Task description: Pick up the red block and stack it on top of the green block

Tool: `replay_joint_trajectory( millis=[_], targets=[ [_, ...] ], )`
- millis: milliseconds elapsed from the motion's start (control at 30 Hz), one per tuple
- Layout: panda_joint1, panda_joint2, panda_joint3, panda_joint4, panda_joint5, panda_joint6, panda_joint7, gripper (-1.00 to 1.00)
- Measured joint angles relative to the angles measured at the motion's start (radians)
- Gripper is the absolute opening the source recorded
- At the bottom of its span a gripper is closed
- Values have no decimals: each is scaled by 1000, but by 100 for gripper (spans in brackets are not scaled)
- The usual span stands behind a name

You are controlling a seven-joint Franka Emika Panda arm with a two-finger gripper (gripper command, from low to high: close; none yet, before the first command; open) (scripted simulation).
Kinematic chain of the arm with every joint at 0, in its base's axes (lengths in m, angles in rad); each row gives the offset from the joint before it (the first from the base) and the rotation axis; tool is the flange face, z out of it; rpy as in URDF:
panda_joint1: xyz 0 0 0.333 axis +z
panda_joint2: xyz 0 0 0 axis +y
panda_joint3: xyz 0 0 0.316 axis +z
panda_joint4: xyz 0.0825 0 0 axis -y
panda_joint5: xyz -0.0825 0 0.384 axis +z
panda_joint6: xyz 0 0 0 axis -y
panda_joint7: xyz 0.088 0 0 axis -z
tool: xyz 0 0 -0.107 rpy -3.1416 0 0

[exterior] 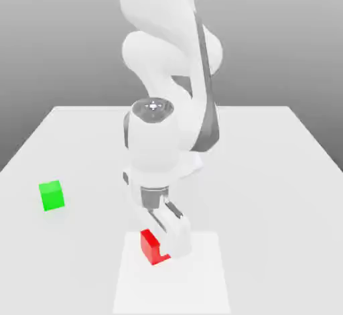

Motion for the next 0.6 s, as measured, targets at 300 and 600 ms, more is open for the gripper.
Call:
replay_joint_trajectory(
  millis=[300,600],
  targets=[
    [-35,-203,80,-28,168,-169,-121,-100],
    [-249,-321,-75,-55,146,-269,-161,-100]
  ],
)
